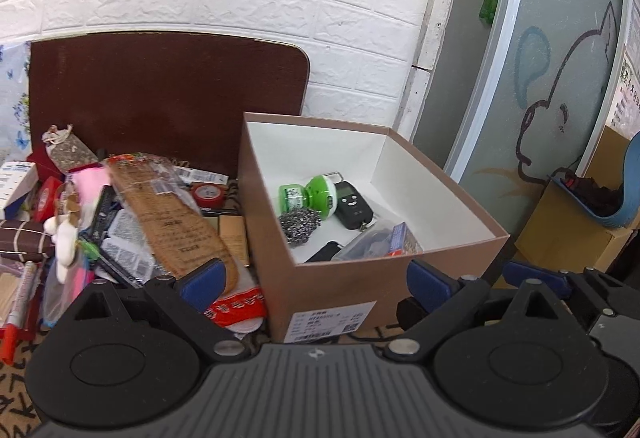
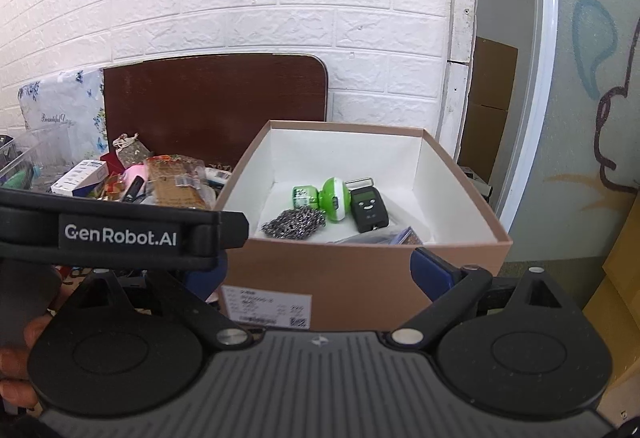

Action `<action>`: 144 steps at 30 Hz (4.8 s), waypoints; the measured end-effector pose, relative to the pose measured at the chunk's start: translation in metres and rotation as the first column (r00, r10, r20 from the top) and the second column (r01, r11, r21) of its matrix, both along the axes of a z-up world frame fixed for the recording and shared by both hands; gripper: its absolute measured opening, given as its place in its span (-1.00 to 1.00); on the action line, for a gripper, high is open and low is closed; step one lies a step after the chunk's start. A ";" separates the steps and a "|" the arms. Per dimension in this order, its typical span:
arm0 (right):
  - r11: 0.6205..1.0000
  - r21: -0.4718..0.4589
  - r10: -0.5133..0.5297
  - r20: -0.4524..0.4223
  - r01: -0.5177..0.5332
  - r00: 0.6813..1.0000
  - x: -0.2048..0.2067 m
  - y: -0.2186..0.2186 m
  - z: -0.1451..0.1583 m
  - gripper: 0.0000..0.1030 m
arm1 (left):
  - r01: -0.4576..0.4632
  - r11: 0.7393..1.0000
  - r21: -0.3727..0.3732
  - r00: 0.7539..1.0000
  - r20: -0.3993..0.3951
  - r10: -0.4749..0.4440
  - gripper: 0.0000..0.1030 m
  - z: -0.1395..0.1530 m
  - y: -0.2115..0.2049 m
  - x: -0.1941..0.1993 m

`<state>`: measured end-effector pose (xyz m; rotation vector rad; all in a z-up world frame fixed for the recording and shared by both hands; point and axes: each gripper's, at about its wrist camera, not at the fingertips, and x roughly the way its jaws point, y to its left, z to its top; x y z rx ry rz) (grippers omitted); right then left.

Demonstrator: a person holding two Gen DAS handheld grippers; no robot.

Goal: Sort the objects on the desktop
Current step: 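Withdraw the left gripper from the box back toward the table, then grasp the white marker with red cap with the left gripper, then lift the white marker and carry it toward the white box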

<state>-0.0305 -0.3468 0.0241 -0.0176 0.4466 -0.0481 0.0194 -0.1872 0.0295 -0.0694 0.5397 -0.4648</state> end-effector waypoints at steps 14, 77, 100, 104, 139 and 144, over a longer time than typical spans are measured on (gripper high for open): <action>0.998 -0.014 0.063 0.001 -0.063 0.998 -0.026 0.052 -0.010 0.86 | -0.050 0.997 0.060 0.997 0.053 0.047 0.93 -0.002 0.038 -0.033; 0.808 -0.032 0.569 -0.216 -0.589 0.793 0.108 0.295 -0.105 -0.22 | -0.345 0.938 -0.045 0.911 -0.259 0.322 0.23 -0.091 0.252 0.080; 0.762 0.056 0.633 -0.273 -0.645 0.725 0.054 0.256 -0.095 -0.71 | -0.262 0.959 -0.106 0.925 -0.312 0.218 -0.64 -0.090 0.226 0.028; 0.753 0.059 0.641 -0.291 -0.656 0.710 0.029 0.237 -0.099 -0.72 | -0.233 0.965 -0.121 0.919 -0.351 0.178 -0.63 -0.096 0.213 0.007; 0.828 0.056 0.549 -0.284 -0.558 0.786 0.027 0.223 -0.108 -0.66 | -0.259 0.966 -0.024 0.901 -0.366 0.232 -0.56 -0.106 0.183 0.030; 0.833 0.053 0.546 -0.247 -0.551 0.801 0.018 0.213 -0.097 -0.66 | -0.249 0.968 -0.024 0.919 -0.321 0.228 -0.57 -0.091 0.171 0.021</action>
